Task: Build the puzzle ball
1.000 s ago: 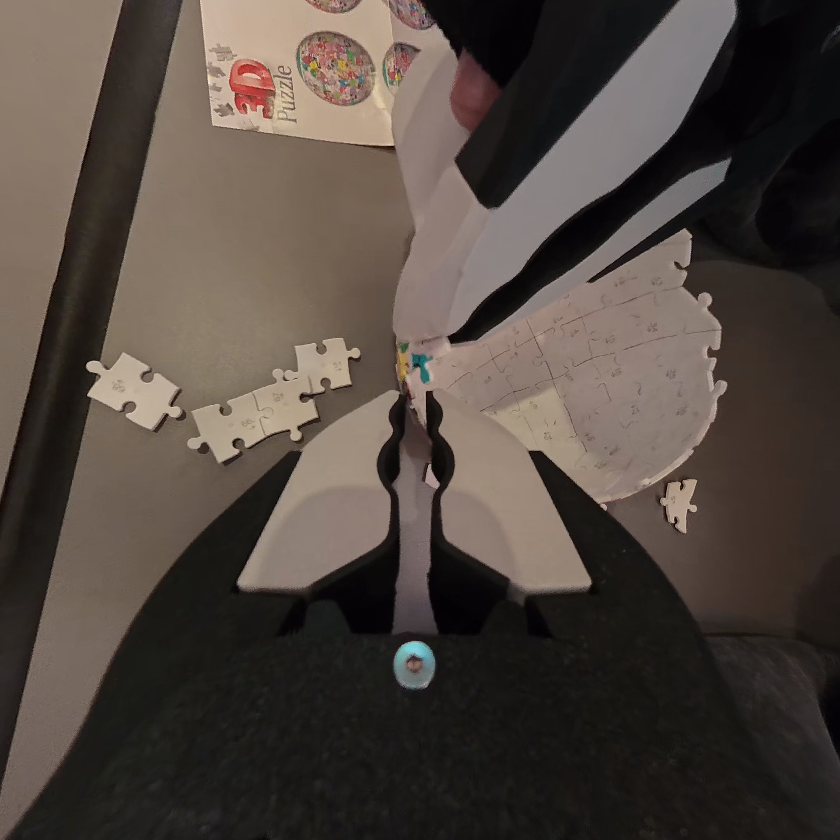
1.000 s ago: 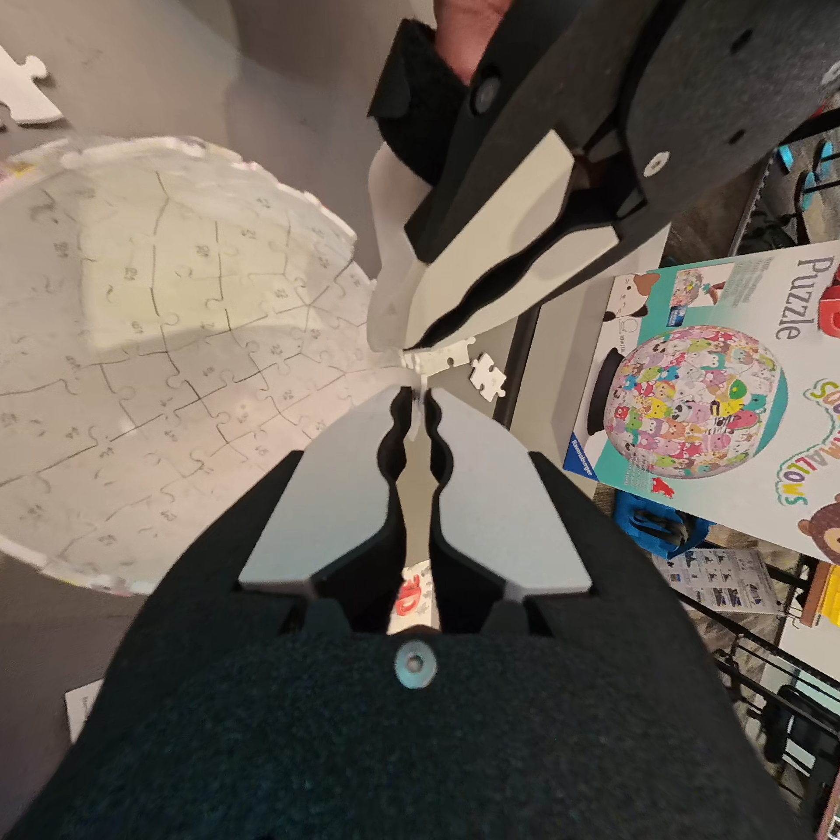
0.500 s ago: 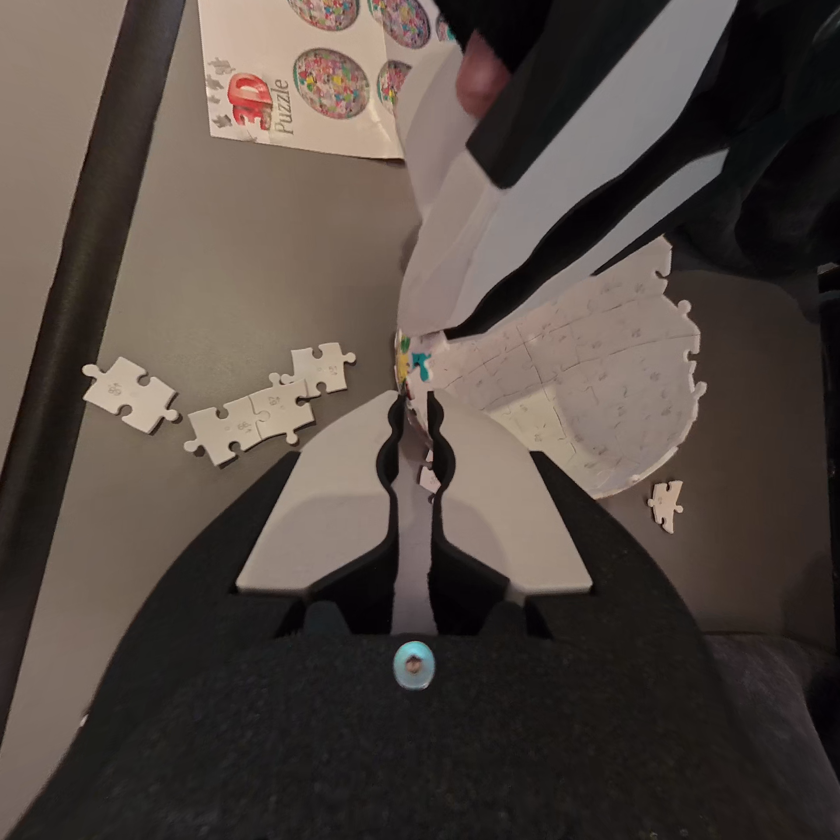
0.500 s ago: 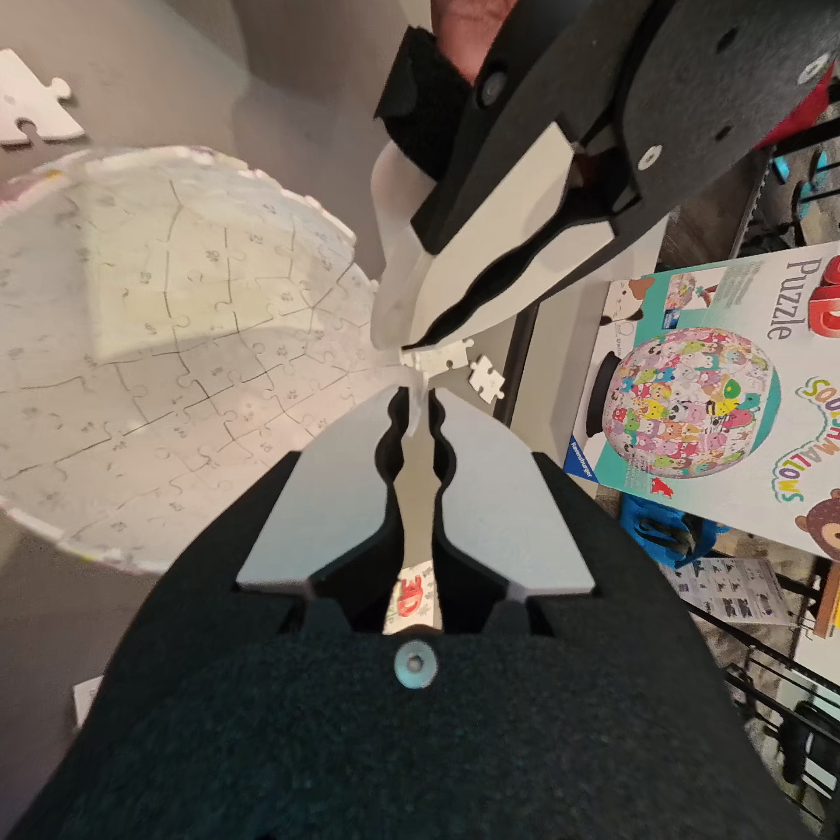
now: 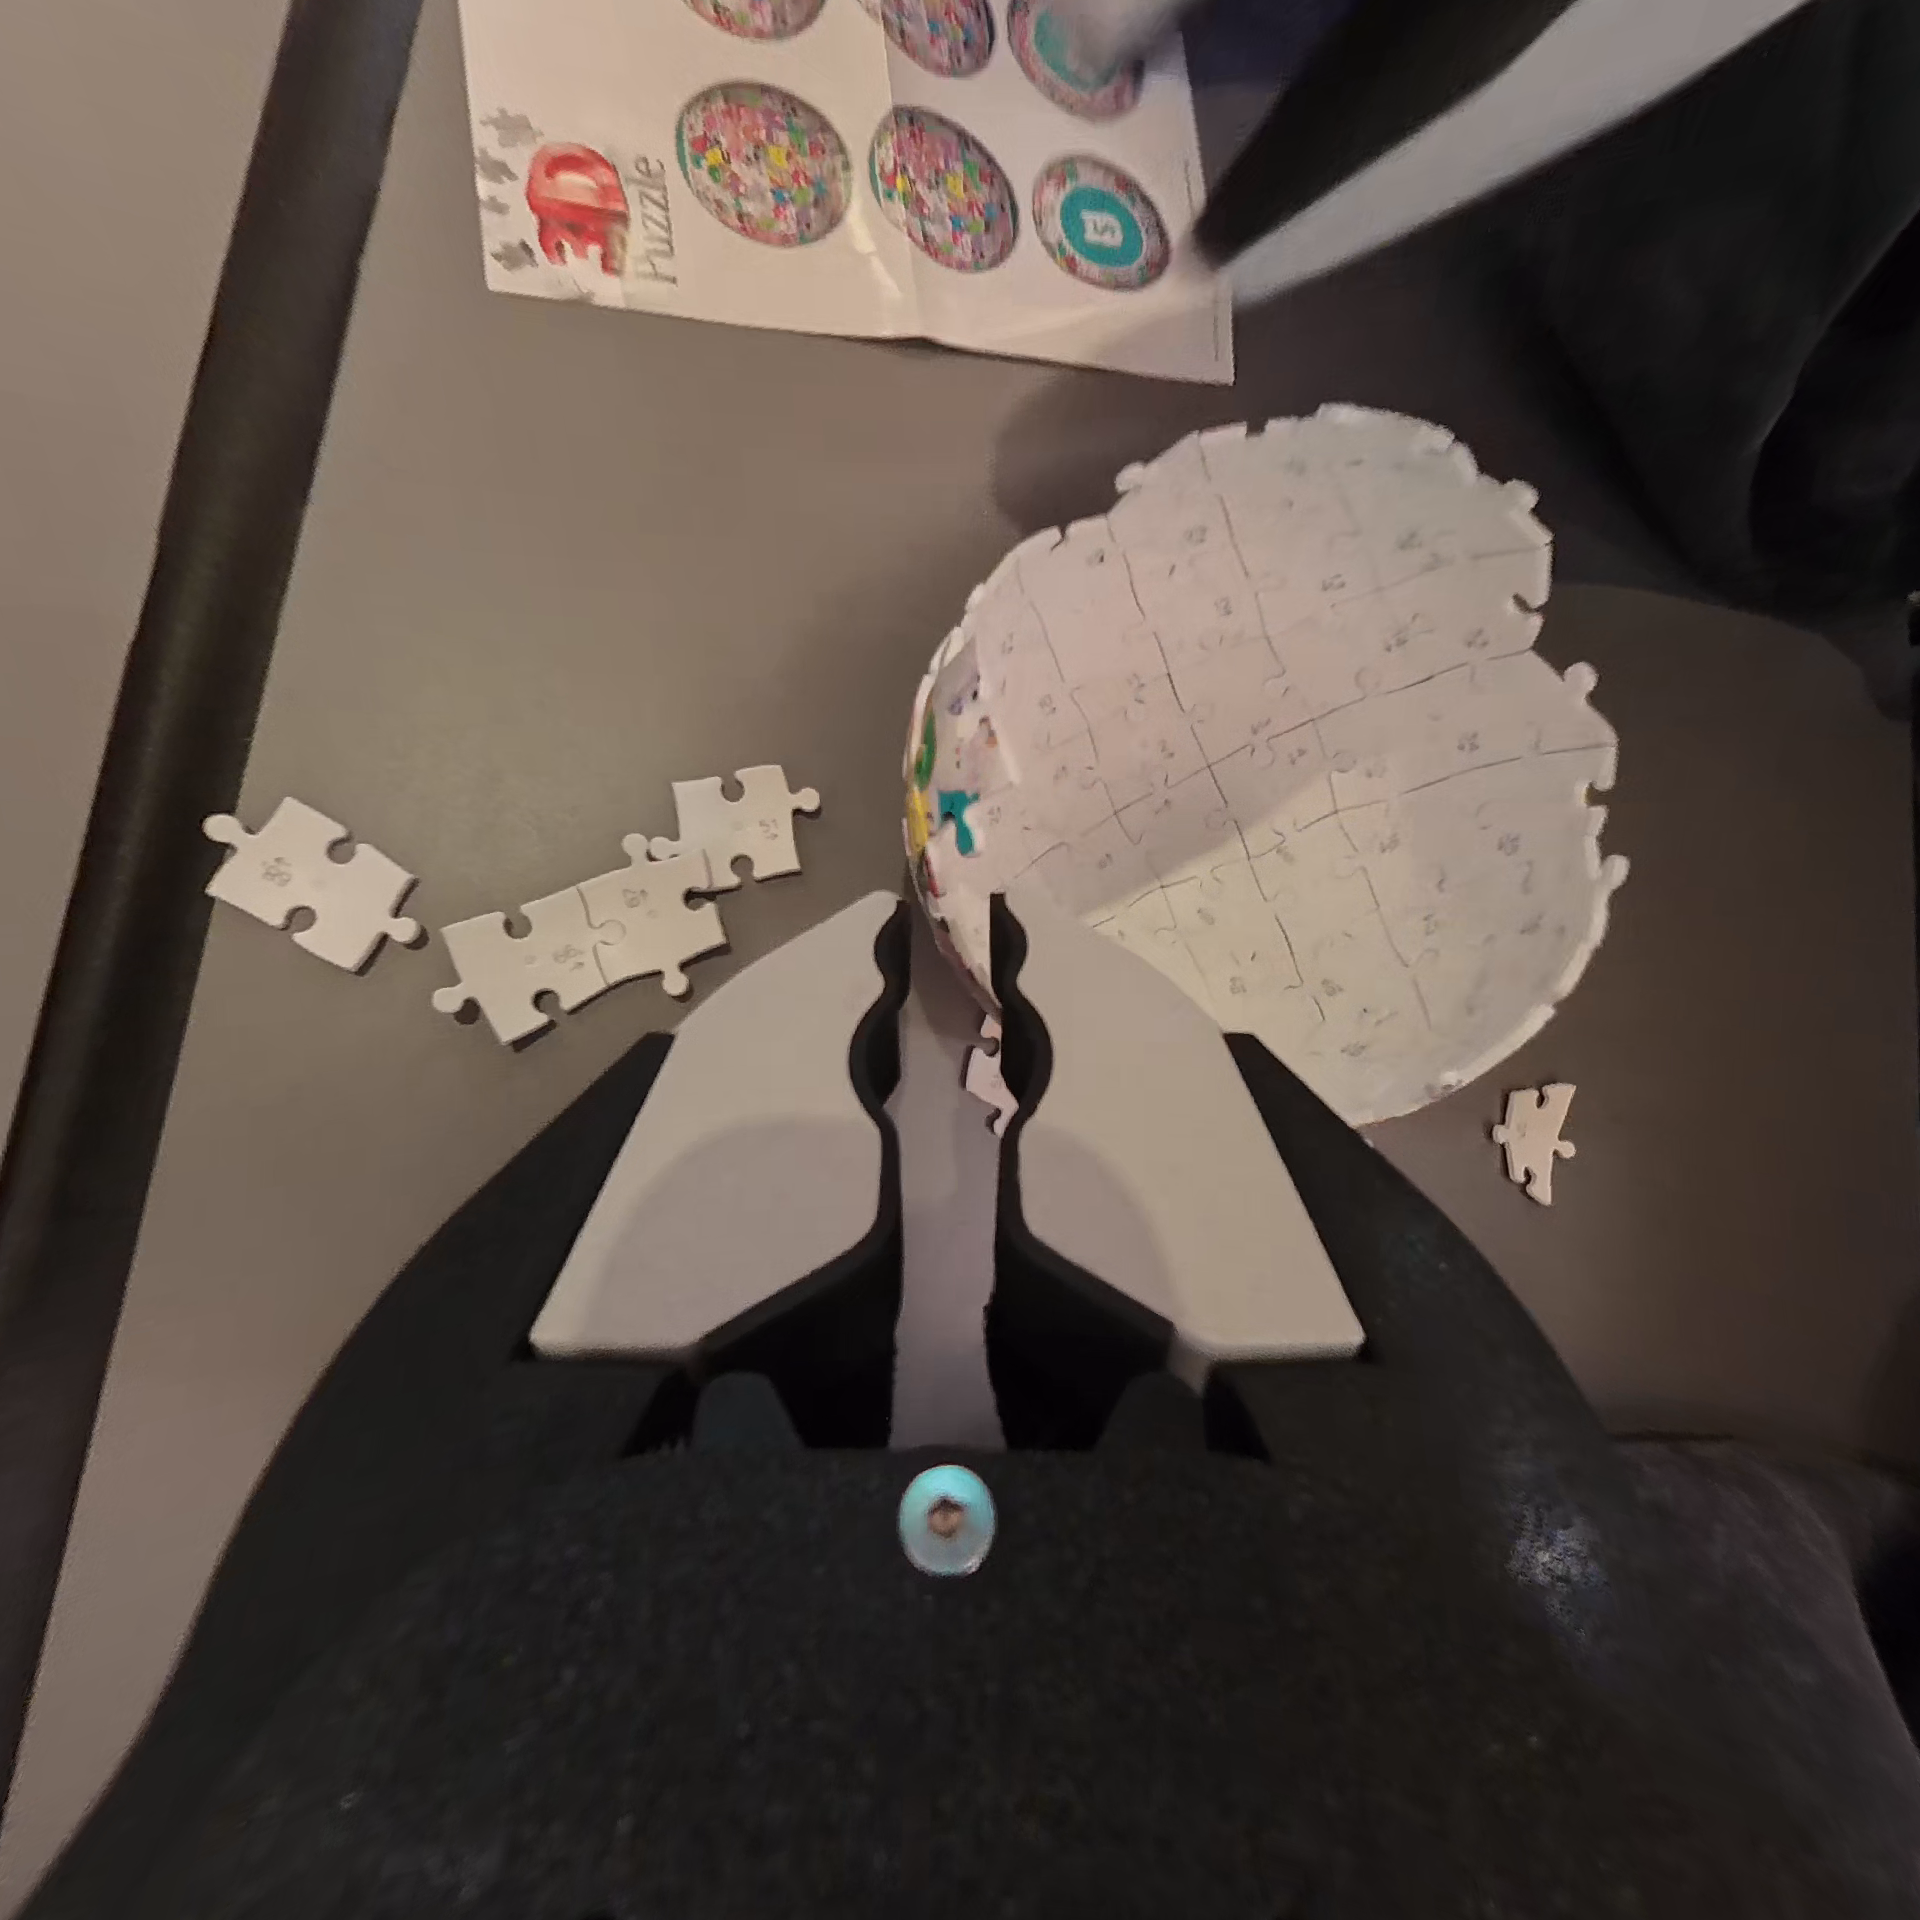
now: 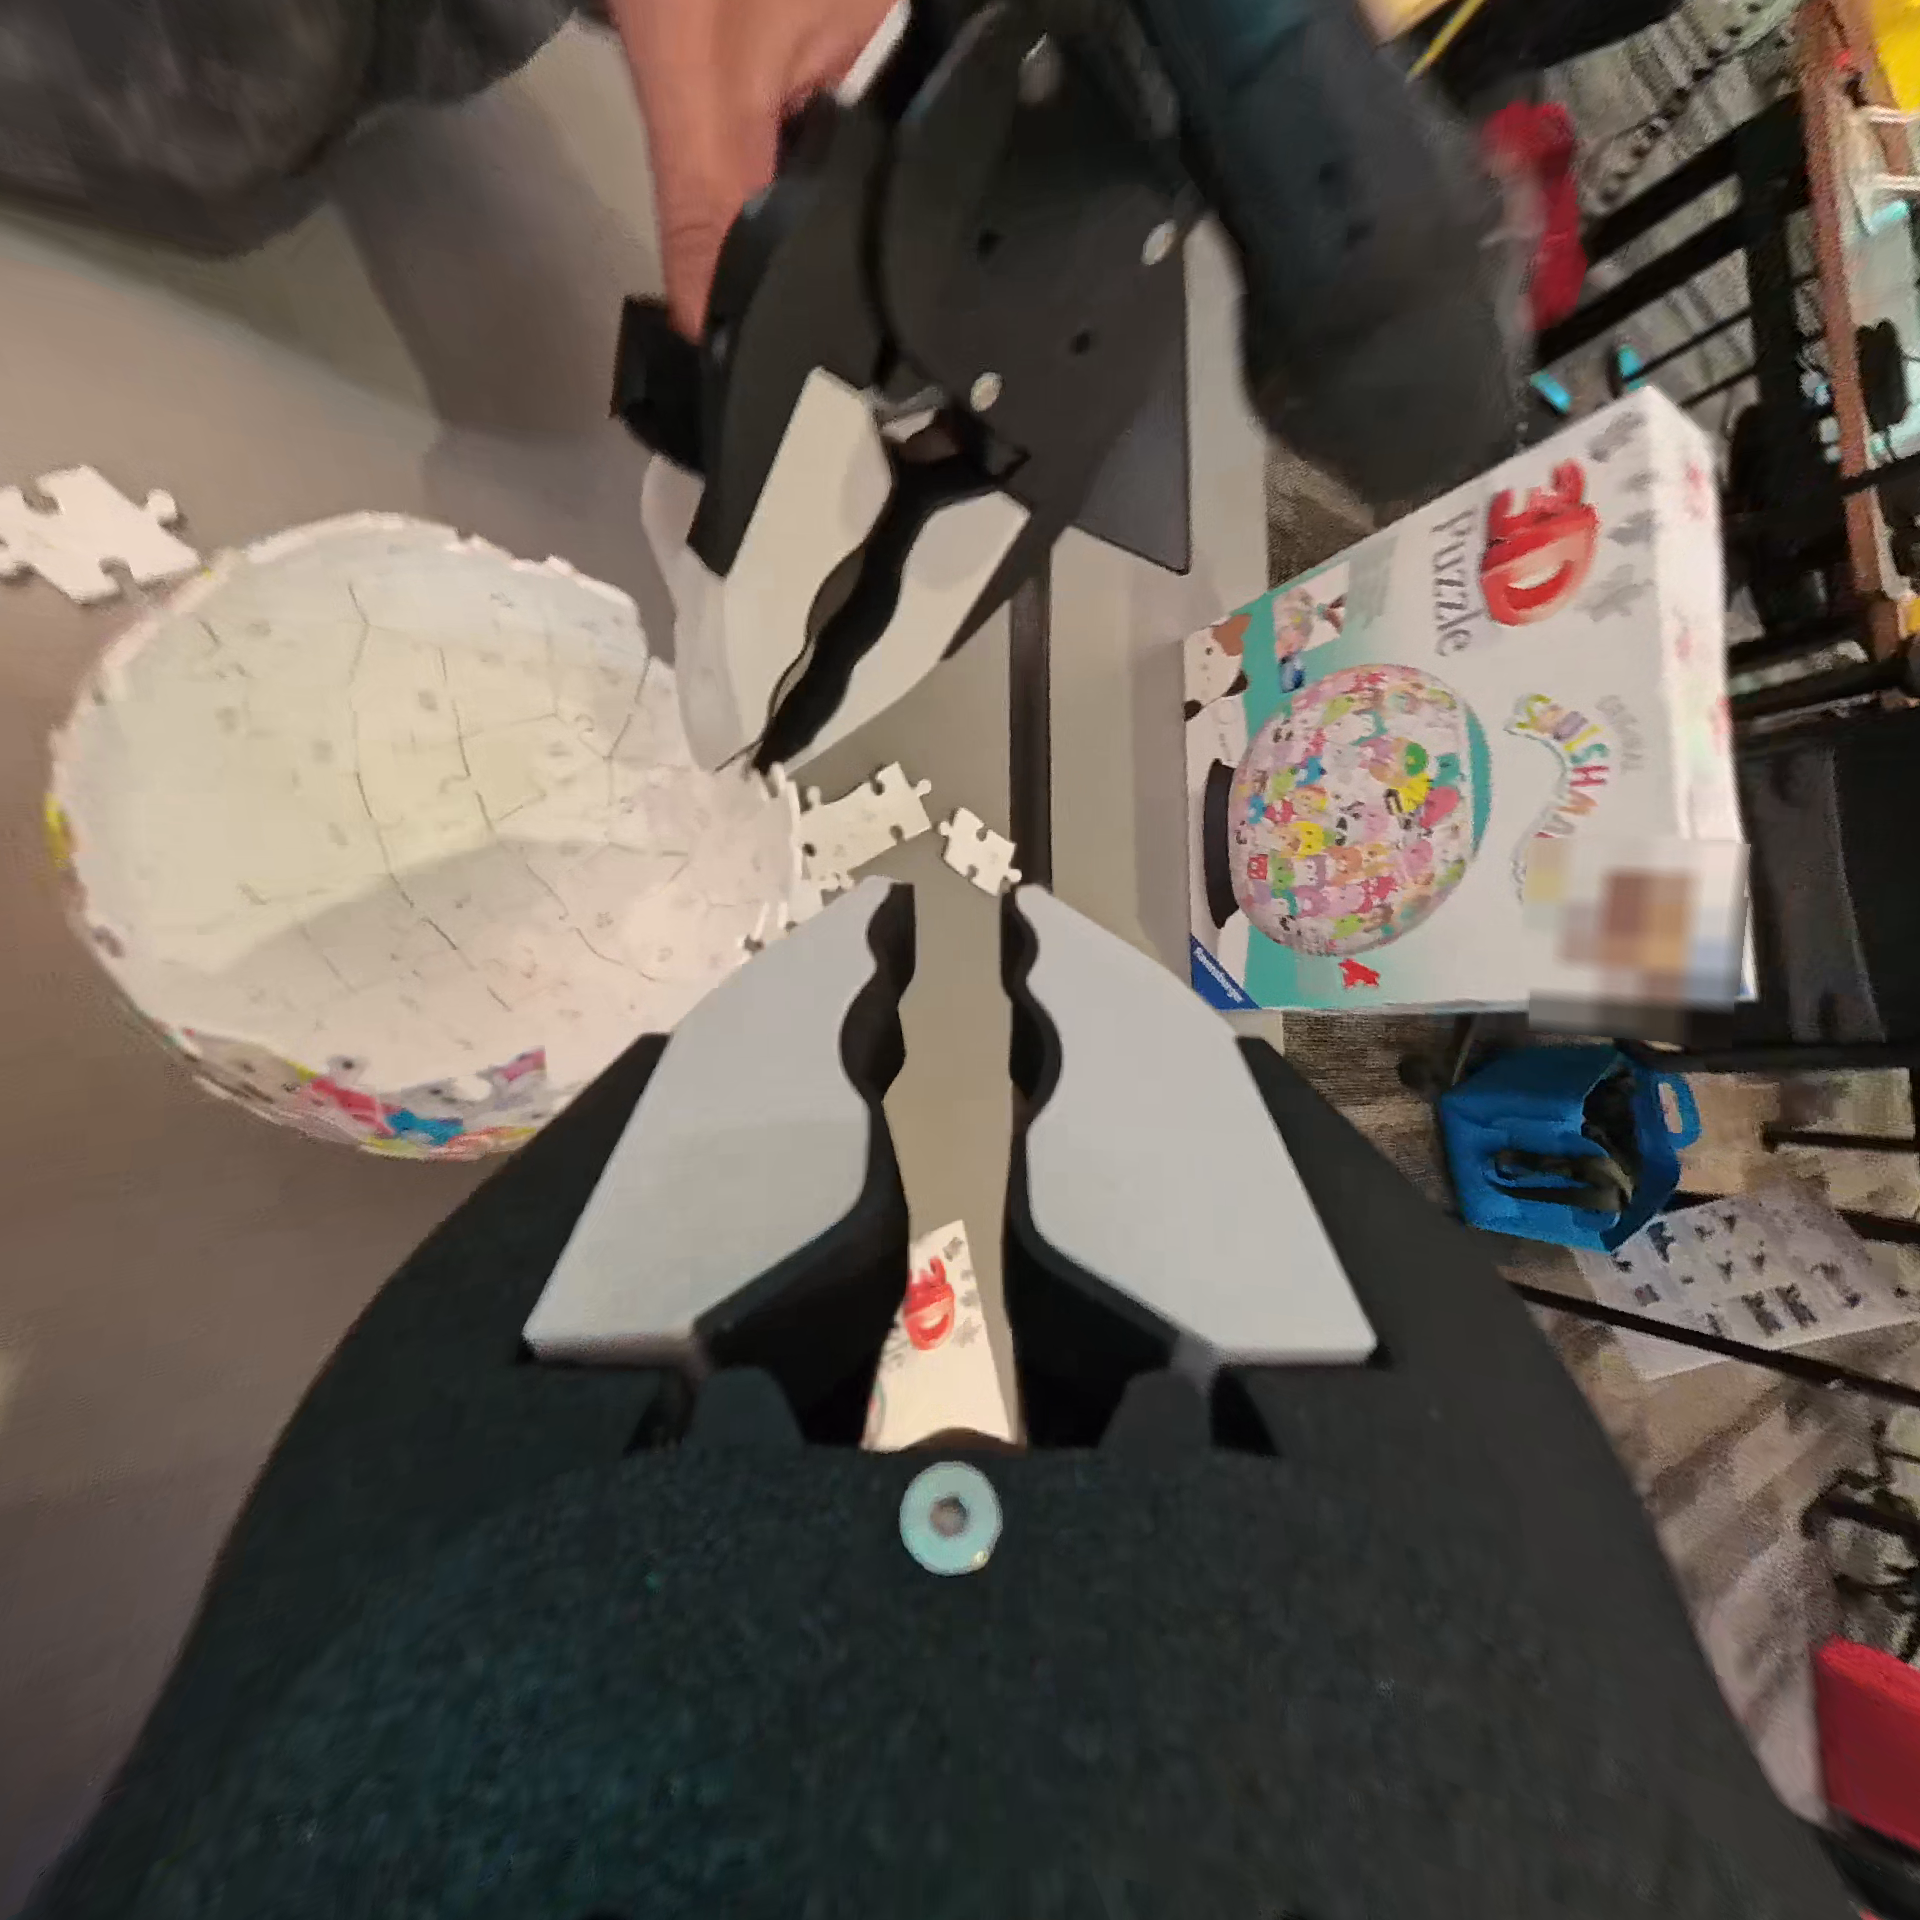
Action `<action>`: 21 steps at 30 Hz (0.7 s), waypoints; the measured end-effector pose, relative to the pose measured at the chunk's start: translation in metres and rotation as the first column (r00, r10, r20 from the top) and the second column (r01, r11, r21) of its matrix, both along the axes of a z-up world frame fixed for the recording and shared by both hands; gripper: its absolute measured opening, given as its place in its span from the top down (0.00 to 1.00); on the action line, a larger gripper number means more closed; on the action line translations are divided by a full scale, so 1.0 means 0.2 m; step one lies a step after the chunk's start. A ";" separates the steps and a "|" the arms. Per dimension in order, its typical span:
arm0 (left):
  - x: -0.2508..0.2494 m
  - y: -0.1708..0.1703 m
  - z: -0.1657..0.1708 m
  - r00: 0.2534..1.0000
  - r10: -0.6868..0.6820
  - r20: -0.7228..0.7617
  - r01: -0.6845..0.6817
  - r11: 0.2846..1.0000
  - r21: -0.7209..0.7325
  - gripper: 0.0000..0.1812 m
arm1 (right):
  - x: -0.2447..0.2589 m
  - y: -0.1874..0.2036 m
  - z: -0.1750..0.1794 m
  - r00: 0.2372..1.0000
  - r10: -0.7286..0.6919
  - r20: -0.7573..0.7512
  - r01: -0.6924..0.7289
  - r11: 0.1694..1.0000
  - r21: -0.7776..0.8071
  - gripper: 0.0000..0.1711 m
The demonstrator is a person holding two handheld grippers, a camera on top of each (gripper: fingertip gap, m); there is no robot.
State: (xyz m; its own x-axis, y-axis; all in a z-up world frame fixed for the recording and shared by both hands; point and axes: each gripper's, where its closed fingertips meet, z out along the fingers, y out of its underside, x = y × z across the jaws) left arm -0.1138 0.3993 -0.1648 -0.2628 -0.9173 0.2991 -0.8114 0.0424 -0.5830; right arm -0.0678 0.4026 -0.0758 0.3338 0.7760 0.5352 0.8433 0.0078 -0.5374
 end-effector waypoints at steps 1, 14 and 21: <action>0.00 0.00 -0.01 1.000 -0.005 -0.010 0.005 1.000 0.002 0.93 | 0.00 -0.01 0.03 0.999 -0.027 -0.039 0.027 1.000 0.005 0.90; -0.06 -0.03 -0.03 0.999 0.025 -0.025 -0.027 0.996 -0.089 0.94 | -0.02 -0.52 -0.10 0.874 -0.341 -0.345 0.369 0.929 0.016 0.59; -0.13 -0.05 -0.03 0.995 0.100 -0.012 -0.101 0.989 -0.110 0.93 | -0.07 -0.86 -0.26 0.783 -0.427 -0.452 0.385 0.904 -0.189 0.58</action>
State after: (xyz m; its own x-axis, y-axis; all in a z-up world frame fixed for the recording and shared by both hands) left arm -0.1402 0.3901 -0.1700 -0.1689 -0.9000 0.4018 -0.8121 -0.1039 -0.5742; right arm -0.0822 0.2309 -0.1269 0.8214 0.5446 0.1695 0.4006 -0.3394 -0.8511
